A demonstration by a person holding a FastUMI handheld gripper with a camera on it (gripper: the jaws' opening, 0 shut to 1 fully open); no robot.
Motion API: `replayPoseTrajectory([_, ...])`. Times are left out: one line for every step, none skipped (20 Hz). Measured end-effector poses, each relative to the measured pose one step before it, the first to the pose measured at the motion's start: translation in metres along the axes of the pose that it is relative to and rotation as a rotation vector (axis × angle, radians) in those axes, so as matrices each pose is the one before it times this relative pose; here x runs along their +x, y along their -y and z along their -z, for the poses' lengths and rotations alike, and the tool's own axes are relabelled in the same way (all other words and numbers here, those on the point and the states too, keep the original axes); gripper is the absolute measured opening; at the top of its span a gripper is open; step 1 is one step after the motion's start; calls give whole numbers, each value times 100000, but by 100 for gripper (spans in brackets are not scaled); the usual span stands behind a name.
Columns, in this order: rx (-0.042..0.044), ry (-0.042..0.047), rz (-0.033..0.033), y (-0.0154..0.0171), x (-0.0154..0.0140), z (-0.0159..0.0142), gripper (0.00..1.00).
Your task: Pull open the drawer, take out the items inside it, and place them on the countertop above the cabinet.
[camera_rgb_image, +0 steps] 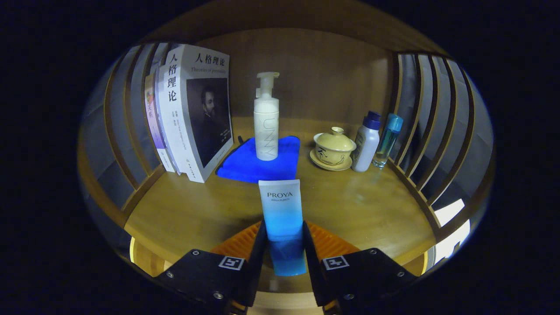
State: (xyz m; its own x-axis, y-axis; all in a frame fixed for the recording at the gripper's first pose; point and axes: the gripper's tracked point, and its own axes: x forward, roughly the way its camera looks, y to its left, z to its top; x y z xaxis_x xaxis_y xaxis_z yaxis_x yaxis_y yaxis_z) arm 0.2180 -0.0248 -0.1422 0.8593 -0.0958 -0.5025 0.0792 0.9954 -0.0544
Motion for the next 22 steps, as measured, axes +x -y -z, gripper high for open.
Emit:
replayPoseTrajectory([1297,2429,-2377,-451,-258,-582,52])
replayPoseTrajectory([678,2169,-3725,-634,-56,-488,63])
replayPoseTrajectory([255,2059,-3356,-751,-501,-574,75])
replayPoseTrajectory([-299,2056,-2605,-693,-744,-417,87])
replayPoseTrajectory([-1026,1871,-1341,-476,-763,-404,91])
replayPoseTrajectory([-1605,2465,-68,-123,-868,-362,94])
replayPoseTrajectory([-1312,2735,693,-52,-926,-402,94])
replayPoseTrajectory([-905,3189,468,-135,-1018,-383,94])
replayPoseTrajectory([-148,3298,628,-131,-1177,-493,94])
replayPoseTrajectory([672,3027,303,-107,-1177,-373,94])
replayPoseTrajectory([1996,2532,120,-193,-1062,-410,94])
replayPoseTrajectory([2623,2550,-819,-482,-866,-396,94])
replayPoseTrajectory([2148,1962,-1001,-489,-863,-469,94])
replayPoseTrajectory([549,1304,-1267,-517,-874,-293,94])
replayPoseTrajectory([-1338,1880,-1426,-533,-833,-363,94])
replayPoseTrajectory([-3167,2316,-706,-402,-962,-401,94])
replayPoseTrajectory([-3873,1704,-34,-325,-897,-277,94])
replayPoseTrajectory([-3897,1118,-9,-397,-953,148,94])
replayPoseTrajectory([-3254,1039,231,-346,-878,164,94])
replayPoseTrajectory([-1980,1659,640,-343,-816,198,94])
replayPoseTrajectory([-368,2766,-909,-731,-842,309,94])
replayPoseTrajectory([765,2554,-2008,-1201,-678,305,94])
